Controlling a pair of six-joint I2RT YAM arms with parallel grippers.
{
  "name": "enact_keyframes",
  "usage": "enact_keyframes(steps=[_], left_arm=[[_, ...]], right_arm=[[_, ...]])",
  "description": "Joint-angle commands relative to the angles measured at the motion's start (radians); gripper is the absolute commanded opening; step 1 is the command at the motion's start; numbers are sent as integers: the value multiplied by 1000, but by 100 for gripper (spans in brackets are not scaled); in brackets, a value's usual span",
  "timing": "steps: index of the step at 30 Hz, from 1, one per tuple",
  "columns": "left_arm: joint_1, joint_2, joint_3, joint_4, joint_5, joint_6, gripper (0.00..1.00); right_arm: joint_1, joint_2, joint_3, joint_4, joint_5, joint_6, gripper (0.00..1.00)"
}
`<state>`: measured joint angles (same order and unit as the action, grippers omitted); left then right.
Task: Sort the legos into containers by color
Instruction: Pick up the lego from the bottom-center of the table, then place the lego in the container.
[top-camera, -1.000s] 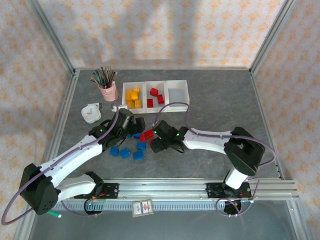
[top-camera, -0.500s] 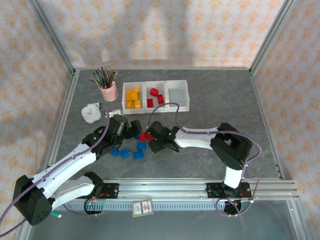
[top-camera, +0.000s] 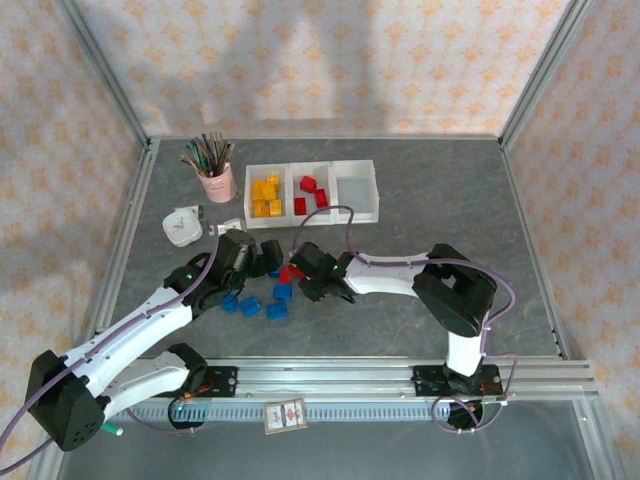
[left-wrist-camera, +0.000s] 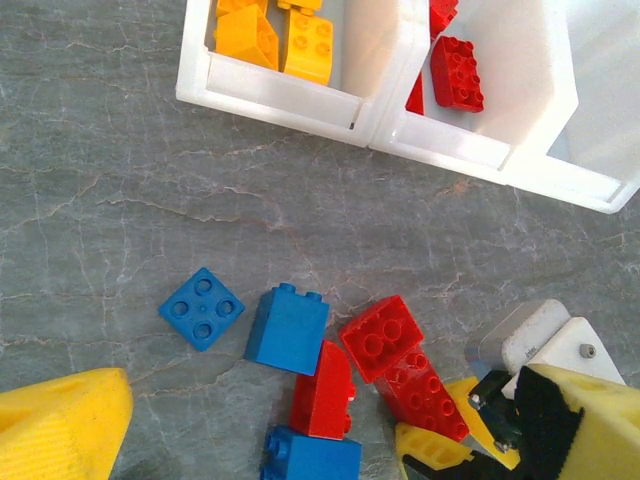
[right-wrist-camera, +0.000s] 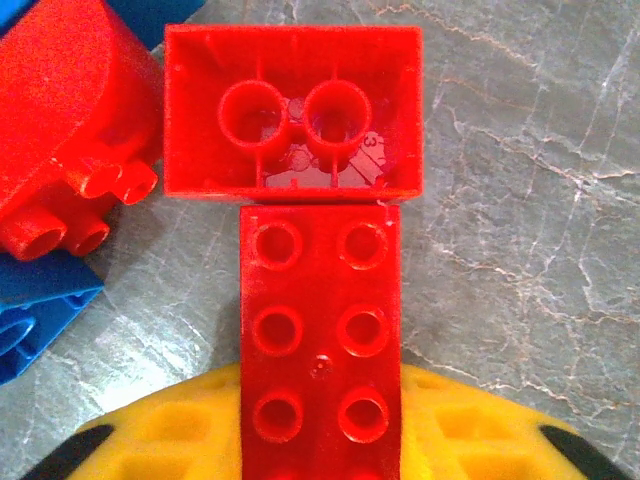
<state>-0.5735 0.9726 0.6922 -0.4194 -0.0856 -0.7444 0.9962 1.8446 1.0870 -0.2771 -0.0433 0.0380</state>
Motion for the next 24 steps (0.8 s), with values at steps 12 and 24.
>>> enact_keyframes(steps=[12,24], left_arm=[[34,-5,49,53,10,3,99],[114,86,152,106,9,46,99]], right_arm=[[-104,-198,40,-28,-64,63,27],[-272,38,378,-23,39,123,28]])
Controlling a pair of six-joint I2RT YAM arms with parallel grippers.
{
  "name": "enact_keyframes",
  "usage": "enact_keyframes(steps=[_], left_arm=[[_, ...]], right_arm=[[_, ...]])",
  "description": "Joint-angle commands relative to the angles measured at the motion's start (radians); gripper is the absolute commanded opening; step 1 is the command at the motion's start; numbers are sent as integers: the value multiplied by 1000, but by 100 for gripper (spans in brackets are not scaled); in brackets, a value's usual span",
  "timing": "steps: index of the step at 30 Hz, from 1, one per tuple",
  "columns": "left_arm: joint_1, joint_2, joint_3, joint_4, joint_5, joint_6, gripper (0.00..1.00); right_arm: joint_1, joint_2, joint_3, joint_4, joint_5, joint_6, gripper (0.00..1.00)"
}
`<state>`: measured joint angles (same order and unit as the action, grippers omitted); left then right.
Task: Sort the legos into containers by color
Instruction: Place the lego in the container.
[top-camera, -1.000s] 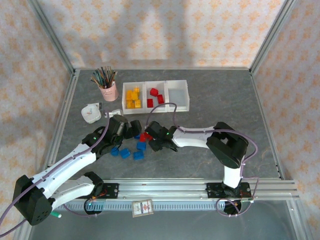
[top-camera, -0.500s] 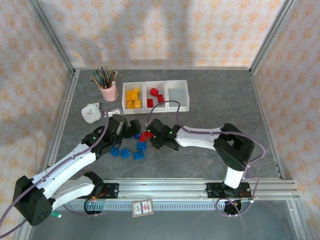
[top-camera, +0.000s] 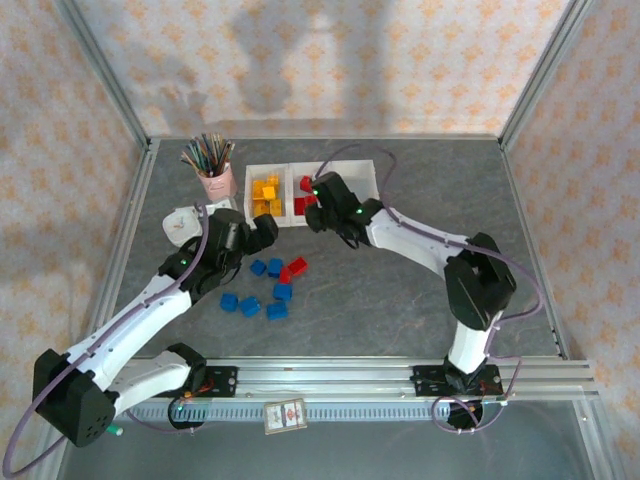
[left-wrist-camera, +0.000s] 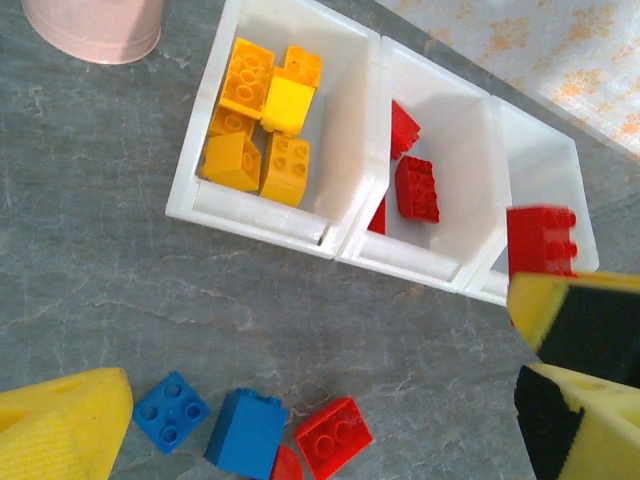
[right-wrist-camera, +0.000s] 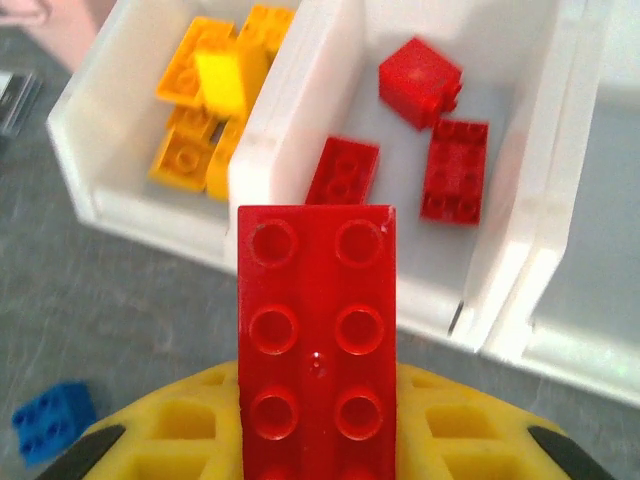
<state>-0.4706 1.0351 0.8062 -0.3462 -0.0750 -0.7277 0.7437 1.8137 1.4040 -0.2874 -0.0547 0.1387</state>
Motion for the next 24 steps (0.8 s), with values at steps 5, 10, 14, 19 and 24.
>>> enact_keyframes(steps=[5,10,14,19,24], left_arm=[[32,78,63,87,14,30,99],[50,127,95,104,20,32,99],[58,135,103,107,27,37,99],[63,128,96,113,39,38,99],[64,112,90,110,56,33,99]], right_arm=[[-59,225,248,-42,66,25,28],[-79,362,412,-96,83,14,29],[-86,404,476,-127,93,11,41],[-87,375,480,-130,72,-13,49],[-80,279,387,-92,34,1,54]])
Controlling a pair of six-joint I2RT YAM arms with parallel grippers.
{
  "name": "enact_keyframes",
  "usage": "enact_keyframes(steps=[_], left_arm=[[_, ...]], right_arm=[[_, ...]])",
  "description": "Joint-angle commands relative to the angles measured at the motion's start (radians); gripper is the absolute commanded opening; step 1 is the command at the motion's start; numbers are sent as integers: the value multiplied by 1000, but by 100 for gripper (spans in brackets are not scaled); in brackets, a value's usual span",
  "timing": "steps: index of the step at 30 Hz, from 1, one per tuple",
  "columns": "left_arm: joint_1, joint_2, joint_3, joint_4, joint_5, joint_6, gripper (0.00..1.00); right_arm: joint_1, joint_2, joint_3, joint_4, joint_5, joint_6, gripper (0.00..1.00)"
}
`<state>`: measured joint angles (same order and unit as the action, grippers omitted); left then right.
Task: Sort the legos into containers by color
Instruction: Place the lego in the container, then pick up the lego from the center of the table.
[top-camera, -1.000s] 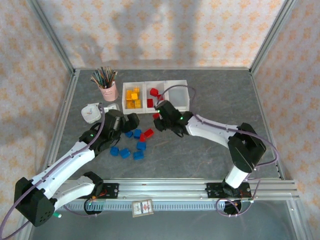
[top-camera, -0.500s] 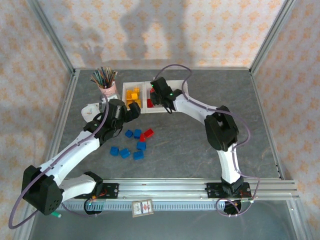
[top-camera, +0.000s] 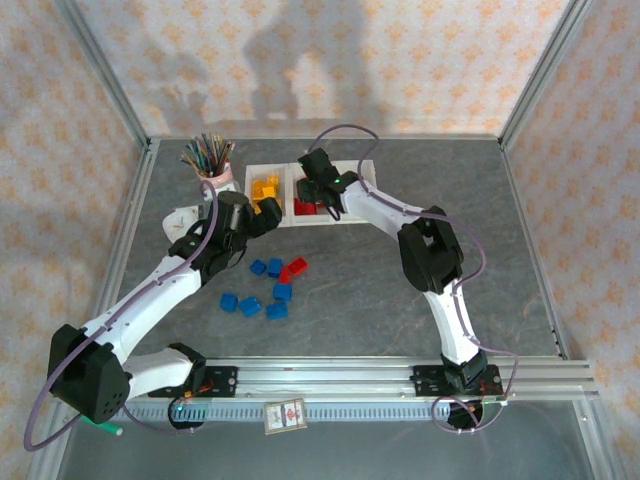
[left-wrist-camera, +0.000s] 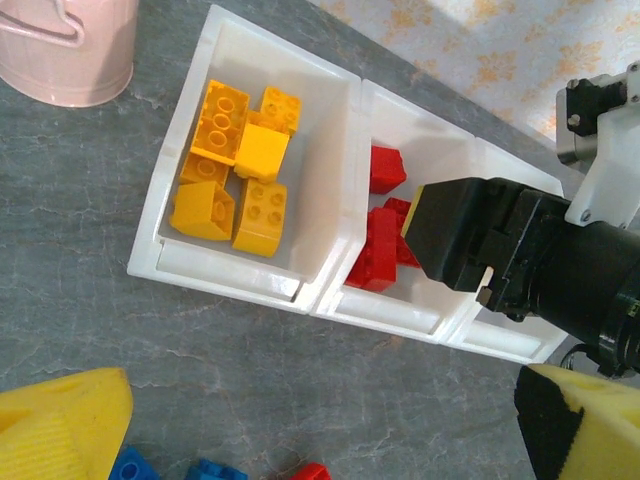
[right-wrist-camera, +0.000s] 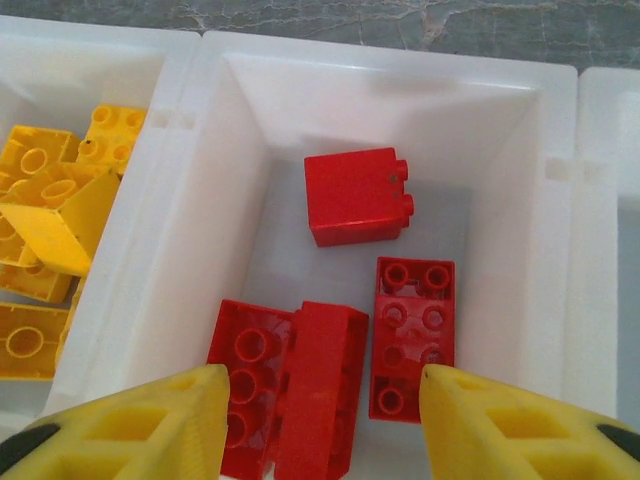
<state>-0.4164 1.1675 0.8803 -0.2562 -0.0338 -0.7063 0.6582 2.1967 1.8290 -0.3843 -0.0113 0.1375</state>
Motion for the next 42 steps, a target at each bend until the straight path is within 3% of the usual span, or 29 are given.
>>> enact_keyframes(steps=[1,16,26,34,42], left_arm=[[10,-26,13,20,18,10,99],[10,-161,-88,-36,46,-3,99],[10,-235,-185,-74,32,-53,99],[10,-272,-221,-82,18,-78,99],[10,-282,-213,-107,0,-72,99]], right_arm=[[9,-121,-59,8,-10,6,55],[106,-440,-526,83,31,32,68],[248,-485,-751,123,65,2,77],[320,-430,-769,171,21,-21,81],[319,-357,-723,206,1,-25,82]])
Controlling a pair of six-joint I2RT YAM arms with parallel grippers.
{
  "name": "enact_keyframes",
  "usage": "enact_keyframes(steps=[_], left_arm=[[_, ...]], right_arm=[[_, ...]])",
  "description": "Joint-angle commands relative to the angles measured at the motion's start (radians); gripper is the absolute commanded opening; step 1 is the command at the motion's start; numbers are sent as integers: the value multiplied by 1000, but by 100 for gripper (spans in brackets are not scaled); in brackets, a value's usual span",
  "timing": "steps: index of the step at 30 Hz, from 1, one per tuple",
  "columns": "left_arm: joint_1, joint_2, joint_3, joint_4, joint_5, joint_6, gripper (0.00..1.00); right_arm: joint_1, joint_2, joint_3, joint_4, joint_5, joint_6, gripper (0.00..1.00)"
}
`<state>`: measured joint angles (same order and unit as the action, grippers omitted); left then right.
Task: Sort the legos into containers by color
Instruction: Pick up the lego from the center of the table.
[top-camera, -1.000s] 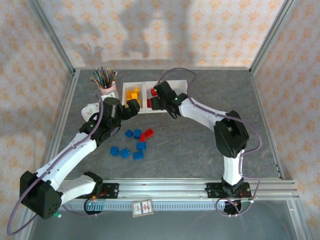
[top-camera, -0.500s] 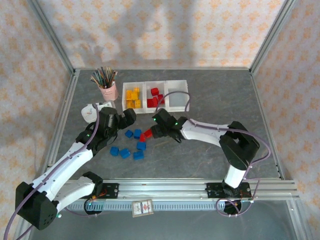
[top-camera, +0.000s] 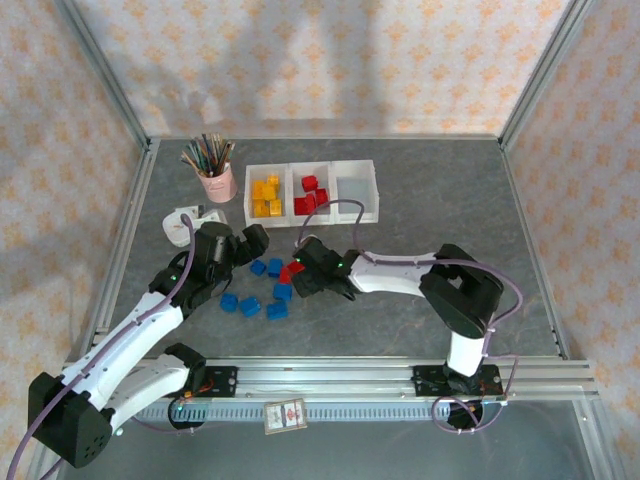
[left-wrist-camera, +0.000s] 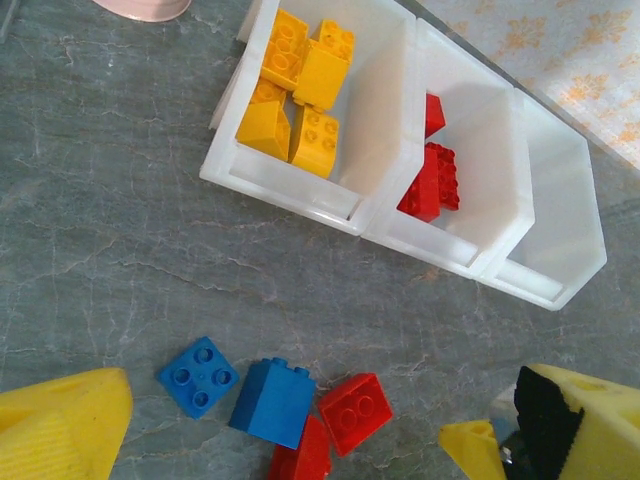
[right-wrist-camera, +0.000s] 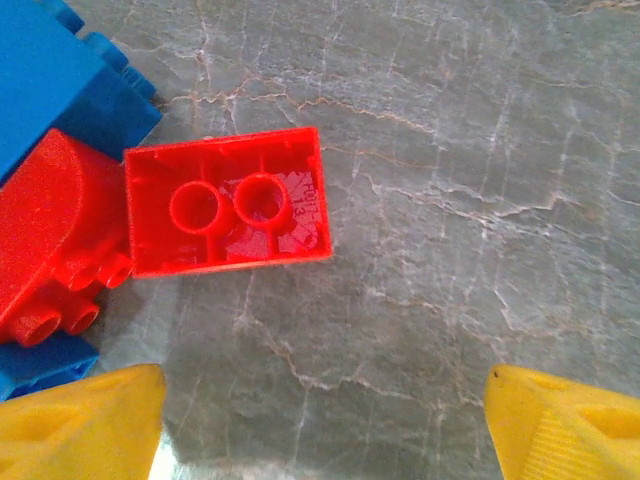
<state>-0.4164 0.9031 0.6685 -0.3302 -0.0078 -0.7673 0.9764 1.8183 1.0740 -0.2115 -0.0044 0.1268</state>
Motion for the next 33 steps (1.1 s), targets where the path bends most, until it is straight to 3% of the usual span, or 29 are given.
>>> enact_keyframes(steps=[1,12,23,33], left_arm=[[10,-20,0,-35,-27,-9,99],[10,-45,2,-44,-48,3,99],[10,-33,4,-40,-57,11,99],[10,-20,7,-23,-44,14,100]], right_arm=[[1,28,33,44,-3,-15,82],[-37,108,106,81,7,2,80],[-43,172,168,59,14,-40,66],[-49,136,155,58,23,-33,49]])
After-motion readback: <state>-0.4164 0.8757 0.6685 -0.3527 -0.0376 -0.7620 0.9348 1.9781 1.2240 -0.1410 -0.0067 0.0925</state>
